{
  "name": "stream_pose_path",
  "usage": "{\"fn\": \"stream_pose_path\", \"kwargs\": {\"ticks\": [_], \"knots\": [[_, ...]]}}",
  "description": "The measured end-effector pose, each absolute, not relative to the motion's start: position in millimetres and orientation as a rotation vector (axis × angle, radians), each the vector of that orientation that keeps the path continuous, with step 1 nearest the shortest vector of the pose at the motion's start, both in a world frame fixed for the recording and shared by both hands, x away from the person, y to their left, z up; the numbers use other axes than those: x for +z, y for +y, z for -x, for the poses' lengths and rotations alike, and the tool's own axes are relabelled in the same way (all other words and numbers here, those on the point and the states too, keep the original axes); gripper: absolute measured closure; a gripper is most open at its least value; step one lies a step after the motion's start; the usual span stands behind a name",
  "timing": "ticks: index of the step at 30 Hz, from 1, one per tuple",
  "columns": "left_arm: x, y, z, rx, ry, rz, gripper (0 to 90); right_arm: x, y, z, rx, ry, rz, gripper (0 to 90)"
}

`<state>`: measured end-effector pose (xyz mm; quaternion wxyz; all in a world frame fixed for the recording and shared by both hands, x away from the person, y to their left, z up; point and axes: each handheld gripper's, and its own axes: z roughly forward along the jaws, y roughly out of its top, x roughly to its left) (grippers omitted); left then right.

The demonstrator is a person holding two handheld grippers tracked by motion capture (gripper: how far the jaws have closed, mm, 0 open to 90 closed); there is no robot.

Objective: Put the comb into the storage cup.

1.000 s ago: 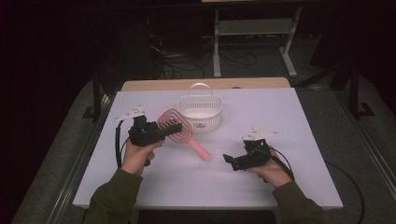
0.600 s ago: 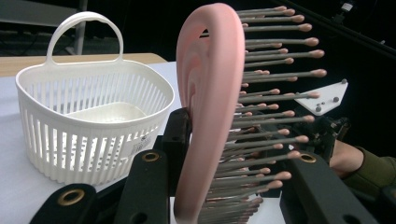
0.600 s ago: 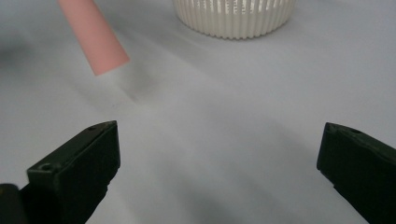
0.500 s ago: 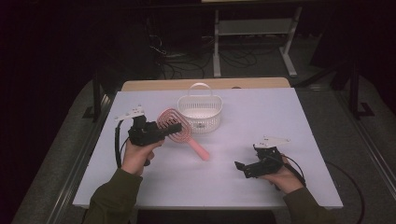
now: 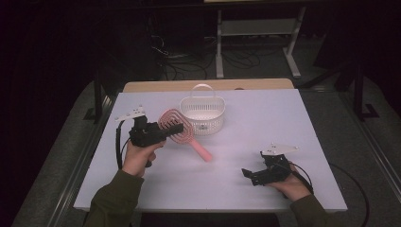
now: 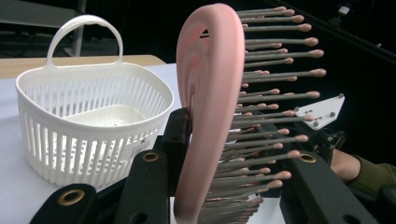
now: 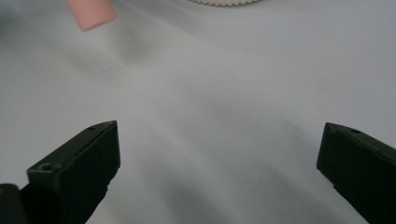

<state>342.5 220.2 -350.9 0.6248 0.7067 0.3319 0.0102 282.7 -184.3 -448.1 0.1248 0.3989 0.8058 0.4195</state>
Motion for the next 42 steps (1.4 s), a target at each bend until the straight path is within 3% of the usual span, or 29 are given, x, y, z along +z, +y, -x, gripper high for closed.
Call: {"fn": "stream_pose_path", "kwargs": {"ticks": [42], "knots": [[-288, 205, -398, 0.08, 0.661, -1.534, 64.4, -449, -185, -286, 1.207, 2.352, -1.145, 0.0]]}}
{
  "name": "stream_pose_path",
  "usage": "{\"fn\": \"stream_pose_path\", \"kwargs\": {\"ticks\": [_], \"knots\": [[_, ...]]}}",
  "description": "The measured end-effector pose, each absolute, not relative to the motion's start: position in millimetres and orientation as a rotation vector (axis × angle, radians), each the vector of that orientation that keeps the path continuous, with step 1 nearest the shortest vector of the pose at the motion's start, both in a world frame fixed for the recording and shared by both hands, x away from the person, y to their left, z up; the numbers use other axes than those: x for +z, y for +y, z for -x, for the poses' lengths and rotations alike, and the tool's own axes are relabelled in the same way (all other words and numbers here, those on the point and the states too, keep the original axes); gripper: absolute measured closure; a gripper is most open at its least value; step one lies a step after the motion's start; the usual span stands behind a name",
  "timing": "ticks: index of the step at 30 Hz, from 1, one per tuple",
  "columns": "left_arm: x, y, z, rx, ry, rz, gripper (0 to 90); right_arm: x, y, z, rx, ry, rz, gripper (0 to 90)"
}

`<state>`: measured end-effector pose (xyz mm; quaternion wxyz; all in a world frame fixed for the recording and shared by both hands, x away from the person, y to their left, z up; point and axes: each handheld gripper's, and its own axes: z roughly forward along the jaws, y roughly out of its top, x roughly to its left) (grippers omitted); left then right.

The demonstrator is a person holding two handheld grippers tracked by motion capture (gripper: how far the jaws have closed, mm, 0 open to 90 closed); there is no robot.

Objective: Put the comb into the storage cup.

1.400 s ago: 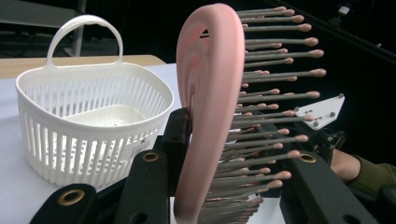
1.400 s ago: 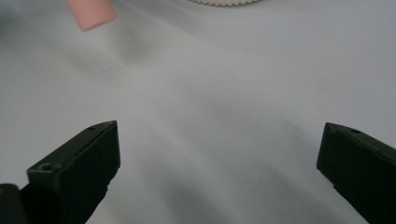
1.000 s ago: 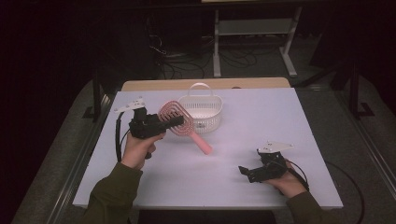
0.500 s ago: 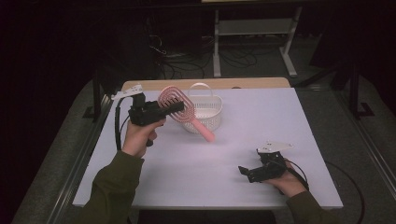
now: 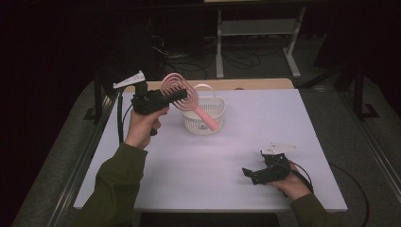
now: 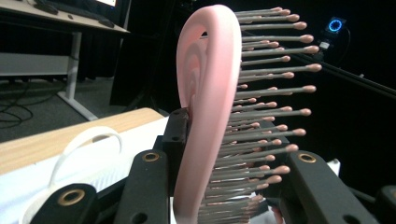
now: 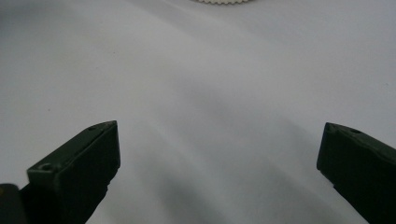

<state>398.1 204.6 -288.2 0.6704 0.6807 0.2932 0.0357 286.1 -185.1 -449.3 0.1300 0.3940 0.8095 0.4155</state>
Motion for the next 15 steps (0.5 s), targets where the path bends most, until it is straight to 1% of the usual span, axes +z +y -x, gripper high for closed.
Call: {"fn": "stream_pose_path", "kwargs": {"ticks": [15], "knots": [[-286, 199, -430, 0.127, 0.693, -1.506, 64.4, -449, -185, -286, 1.202, 2.355, -1.148, 0.0]]}}
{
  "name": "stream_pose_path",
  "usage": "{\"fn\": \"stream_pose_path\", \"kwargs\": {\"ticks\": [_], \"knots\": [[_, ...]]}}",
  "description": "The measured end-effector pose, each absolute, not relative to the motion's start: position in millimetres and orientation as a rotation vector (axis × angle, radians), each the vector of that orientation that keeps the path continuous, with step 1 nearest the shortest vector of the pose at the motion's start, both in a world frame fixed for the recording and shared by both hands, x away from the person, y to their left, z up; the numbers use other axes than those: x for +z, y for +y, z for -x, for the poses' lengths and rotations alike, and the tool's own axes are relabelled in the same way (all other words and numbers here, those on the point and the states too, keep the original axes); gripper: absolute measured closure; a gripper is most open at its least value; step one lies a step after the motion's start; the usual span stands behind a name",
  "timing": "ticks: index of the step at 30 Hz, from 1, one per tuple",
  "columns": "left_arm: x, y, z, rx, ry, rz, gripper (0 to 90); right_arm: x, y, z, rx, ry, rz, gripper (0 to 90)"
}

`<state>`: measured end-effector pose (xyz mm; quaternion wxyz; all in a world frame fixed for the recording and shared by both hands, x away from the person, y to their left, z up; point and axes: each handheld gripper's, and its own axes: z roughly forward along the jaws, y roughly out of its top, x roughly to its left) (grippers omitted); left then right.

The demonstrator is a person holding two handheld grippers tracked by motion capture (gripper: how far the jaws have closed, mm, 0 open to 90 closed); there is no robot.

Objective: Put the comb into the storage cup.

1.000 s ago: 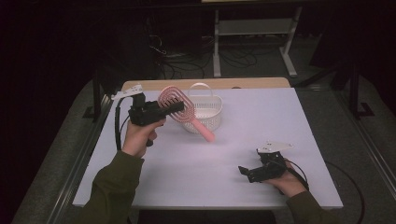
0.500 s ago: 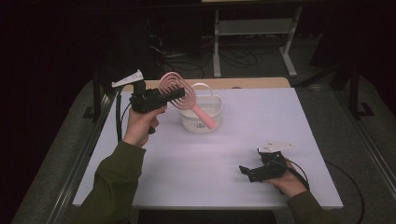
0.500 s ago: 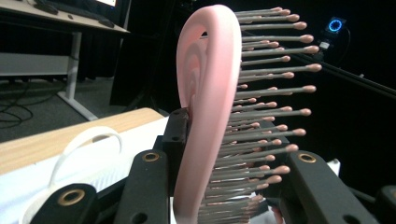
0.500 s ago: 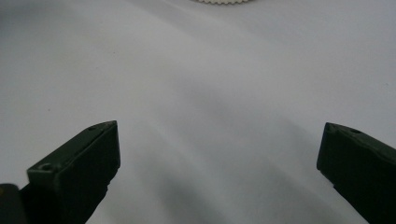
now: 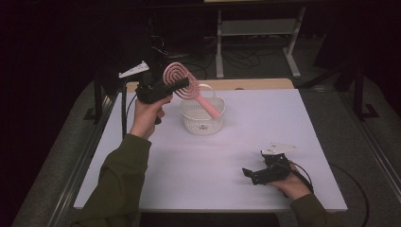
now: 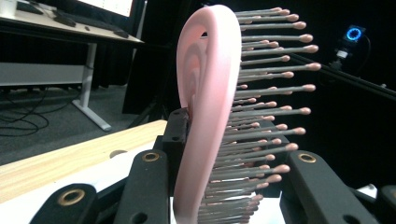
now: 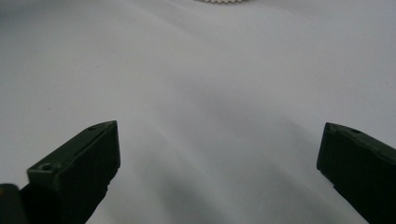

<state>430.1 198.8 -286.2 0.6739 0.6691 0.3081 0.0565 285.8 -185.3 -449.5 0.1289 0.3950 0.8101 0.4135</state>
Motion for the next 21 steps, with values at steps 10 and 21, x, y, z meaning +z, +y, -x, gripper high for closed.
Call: {"fn": "stream_pose_path", "kwargs": {"ticks": [10, 21], "knots": [[-295, 197, -447, 0.157, 0.751, -1.474, 64.4, -450, -185, -285, 1.199, 2.359, -1.145, 0.0], [-309, 190, -458, 0.189, 0.805, -1.495, 64.3, -450, -183, -285, 1.197, 2.366, -1.136, 0.0]]}}
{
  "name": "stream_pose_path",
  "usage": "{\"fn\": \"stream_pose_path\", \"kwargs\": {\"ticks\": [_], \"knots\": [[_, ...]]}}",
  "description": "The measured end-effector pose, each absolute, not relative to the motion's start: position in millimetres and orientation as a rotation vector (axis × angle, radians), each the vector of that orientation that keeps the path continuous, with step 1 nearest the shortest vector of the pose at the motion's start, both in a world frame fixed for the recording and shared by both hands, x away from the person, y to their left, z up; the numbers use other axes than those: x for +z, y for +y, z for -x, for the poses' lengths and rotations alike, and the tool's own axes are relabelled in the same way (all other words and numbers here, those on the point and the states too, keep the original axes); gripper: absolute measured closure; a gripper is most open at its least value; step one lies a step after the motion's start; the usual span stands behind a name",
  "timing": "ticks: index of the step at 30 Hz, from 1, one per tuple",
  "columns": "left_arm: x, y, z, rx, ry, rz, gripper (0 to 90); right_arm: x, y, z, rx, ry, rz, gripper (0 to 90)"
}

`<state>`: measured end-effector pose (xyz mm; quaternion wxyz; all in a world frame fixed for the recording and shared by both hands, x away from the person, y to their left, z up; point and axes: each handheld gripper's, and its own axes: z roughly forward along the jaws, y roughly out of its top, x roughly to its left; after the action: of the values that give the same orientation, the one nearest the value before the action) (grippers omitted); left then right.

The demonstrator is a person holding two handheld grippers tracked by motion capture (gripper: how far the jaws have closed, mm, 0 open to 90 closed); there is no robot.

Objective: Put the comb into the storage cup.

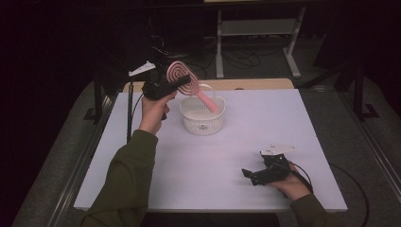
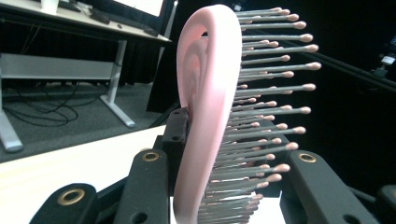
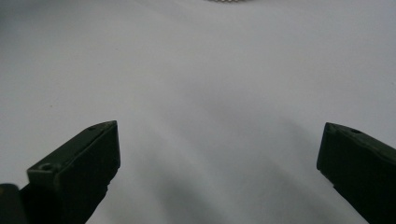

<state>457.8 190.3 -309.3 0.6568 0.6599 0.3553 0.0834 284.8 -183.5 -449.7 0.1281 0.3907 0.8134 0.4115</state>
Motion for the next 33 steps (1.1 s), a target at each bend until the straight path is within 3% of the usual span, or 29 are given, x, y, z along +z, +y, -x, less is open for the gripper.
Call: {"fn": "stream_pose_path", "kwargs": {"ticks": [33], "knots": [[-364, 170, -463, 0.193, 0.905, -1.532, 64.3, -449, -184, -283, 1.2, 2.369, -1.129, 0.0]]}}
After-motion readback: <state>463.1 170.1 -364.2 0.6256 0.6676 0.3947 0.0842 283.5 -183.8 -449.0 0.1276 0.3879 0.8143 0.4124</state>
